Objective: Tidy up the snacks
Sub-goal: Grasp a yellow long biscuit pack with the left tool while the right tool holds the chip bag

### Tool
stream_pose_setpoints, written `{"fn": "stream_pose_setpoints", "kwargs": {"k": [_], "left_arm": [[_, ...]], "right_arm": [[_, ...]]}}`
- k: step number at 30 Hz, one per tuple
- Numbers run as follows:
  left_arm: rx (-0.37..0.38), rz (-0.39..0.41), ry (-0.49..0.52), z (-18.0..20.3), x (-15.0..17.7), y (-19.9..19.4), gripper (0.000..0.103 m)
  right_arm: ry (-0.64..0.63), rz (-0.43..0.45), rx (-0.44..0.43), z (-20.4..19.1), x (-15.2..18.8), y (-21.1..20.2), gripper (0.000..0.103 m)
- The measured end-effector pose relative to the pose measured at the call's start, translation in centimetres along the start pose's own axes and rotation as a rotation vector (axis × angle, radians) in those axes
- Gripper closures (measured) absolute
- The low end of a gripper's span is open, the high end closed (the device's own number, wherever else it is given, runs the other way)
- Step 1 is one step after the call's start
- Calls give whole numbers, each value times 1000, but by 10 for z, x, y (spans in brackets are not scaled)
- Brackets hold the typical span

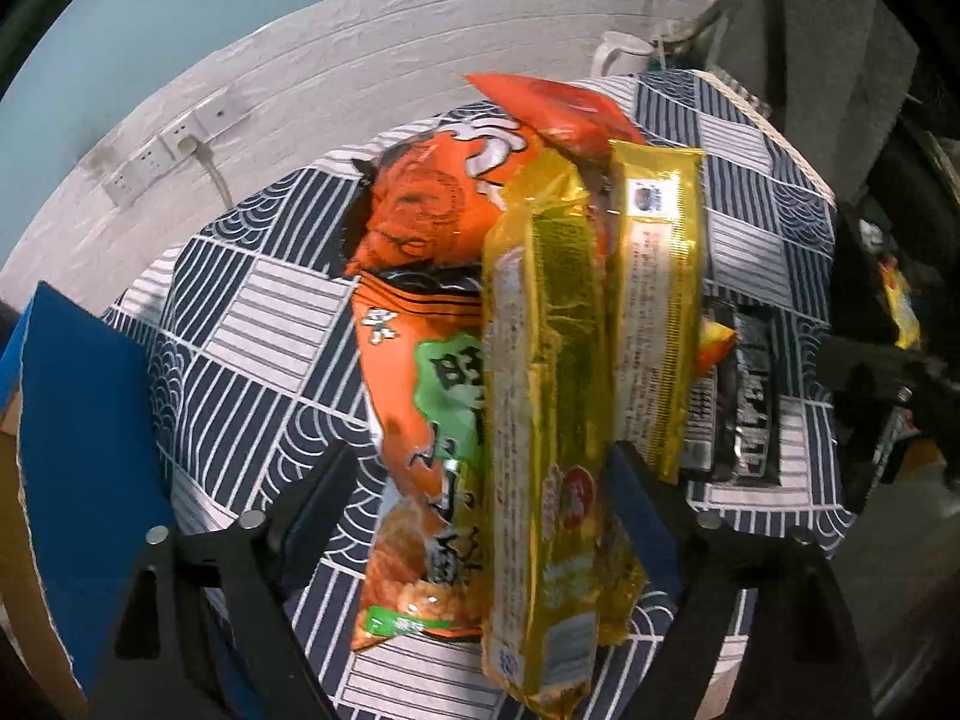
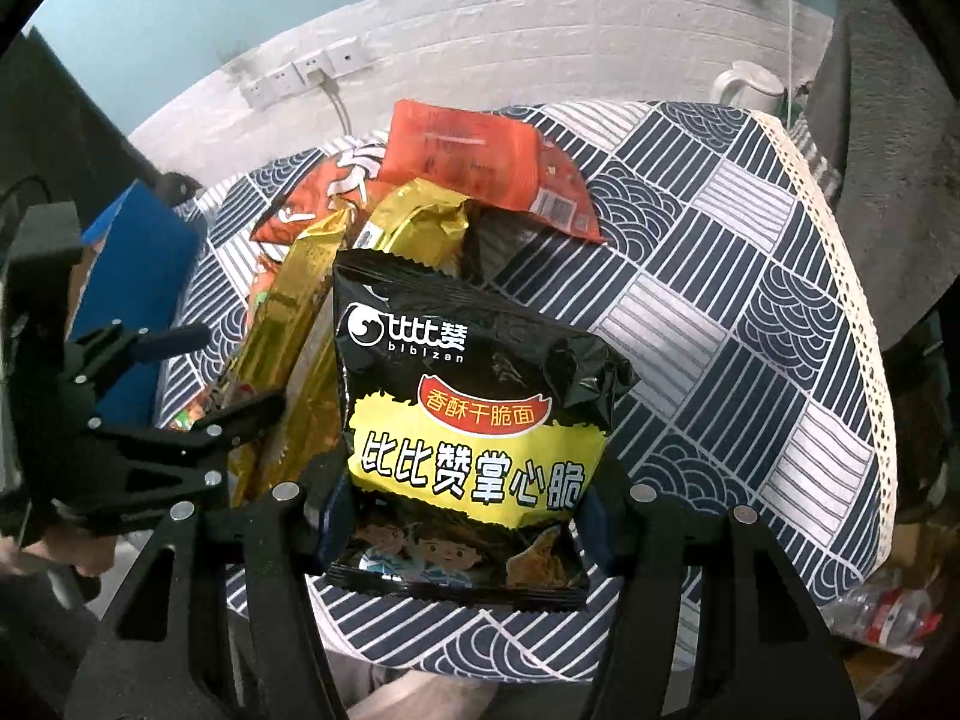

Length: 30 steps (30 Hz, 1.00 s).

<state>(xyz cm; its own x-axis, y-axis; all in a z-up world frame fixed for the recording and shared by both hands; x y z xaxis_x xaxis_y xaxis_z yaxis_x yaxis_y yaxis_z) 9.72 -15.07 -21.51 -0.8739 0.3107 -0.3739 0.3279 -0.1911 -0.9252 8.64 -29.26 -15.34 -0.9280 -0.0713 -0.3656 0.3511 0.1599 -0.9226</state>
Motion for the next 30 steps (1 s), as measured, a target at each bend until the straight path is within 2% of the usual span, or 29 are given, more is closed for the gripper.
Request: {"fn": "stream_pose_setpoints", "kwargs": {"k": [4, 7, 8, 9, 11, 14, 18, 22, 30], "left_arm": [[-3, 2, -18, -5, -4, 4, 15], [-34, 25, 19, 1, -7, 6, 17], [-40, 29, 31, 3, -9, 7, 24], [-45, 31, 41, 4, -10, 8, 36], [-49, -9, 58, 6, -10, 15, 53], [-67, 4, 76, 8, -8, 16, 56], [-55, 33, 87, 10, -8, 5, 74], [-13, 53, 53, 7, -7, -7, 75], [-14, 106, 97, 10, -2, -34, 75]], "right_arm": [[8, -9, -11, 1, 2, 2, 43], [9, -12, -13, 2, 3, 3, 43], [9, -12, -14, 2, 3, 3, 43], [9, -12, -14, 2, 3, 3, 43], [11, -12, -15, 2, 2, 3, 43], [14, -13, -17, 3, 3, 3, 43], [11, -16, -15, 2, 3, 3, 43], [-7, -8, -14, -3, 2, 0, 43], [-62, 14, 1, -16, -3, -12, 43]]}}
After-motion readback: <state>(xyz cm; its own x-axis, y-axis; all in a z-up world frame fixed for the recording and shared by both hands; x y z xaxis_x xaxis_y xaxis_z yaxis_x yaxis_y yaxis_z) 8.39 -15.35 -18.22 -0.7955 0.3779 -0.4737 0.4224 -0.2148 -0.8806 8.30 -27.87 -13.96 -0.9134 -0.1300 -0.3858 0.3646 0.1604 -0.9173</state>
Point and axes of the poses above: each gripper's, at about its wrist camera, not at the fingertips, and y roughly the way its jaws point, z to its right, x to its underside, the point moved 4 cm from there along y, roughly the way its jaws point, and after that the axes turned 5 degrees about x, right-handed, at the moved point
